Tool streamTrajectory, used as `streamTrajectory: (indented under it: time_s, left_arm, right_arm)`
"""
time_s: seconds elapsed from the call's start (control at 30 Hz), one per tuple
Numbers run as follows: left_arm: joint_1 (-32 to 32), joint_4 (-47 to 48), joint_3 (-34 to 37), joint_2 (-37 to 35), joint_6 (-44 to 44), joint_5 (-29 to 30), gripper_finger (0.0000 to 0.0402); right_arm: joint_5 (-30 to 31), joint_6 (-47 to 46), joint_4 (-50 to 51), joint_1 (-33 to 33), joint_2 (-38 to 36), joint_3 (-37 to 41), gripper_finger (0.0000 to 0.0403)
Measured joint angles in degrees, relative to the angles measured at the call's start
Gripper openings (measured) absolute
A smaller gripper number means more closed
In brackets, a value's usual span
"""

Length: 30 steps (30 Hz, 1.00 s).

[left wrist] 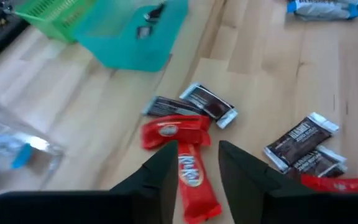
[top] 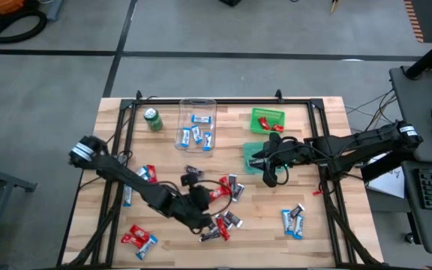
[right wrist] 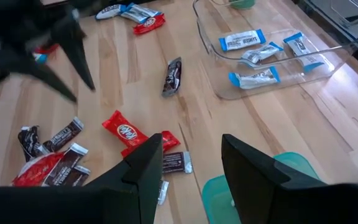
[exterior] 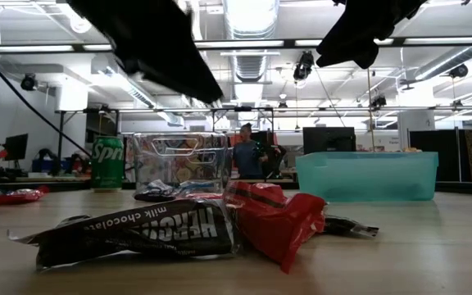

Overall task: Sort candy
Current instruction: Put the red candy into the green bin

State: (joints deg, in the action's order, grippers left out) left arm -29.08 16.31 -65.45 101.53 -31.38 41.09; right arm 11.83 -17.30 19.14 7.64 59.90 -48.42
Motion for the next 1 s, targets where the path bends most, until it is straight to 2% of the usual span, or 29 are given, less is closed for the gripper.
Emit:
streamTrajectory:
  time_s: [0.13,0.27,0.4,0.67,0.77,1.0]
  left_arm:
    - [1.29,-3.84,0.0,5.42,-0.02,0.66,0.0145]
    - [2.23,-3.92,-0.04,8.73,-0.49,4.15,0.0188]
    - [3.02,-3.99,-0.02,11.12,-0.63,4.17,0.0212]
    - [3.1,-4.39,0.12,13.67,-0.65,-1.2,0.0215]
    - [3.1,-4.82,1.23,13.68,-0.69,-1.58,0.0211]
    - [3.03,-15.94,7.27,13.4,-0.86,-1.71,0.0195]
  right_arm:
    - [0.0,-0.05,-0.08,0.0,0.0,0.07,0.0153]
    - [-0.01,-0.13,0.0,0.0,0.0,0.09,0.0153]
    - [-0.02,-0.16,-0.07,0.0,0.0,0.29,0.0153]
    - [0.02,-0.73,-0.16,0.0,0.0,1.47,0.0153]
    - [0.16,-1.38,-0.16,0.0,0.0,2.1,0.0153]
    - [0.18,-1.82,-0.21,0.0,0.0,2.95,0.0153]
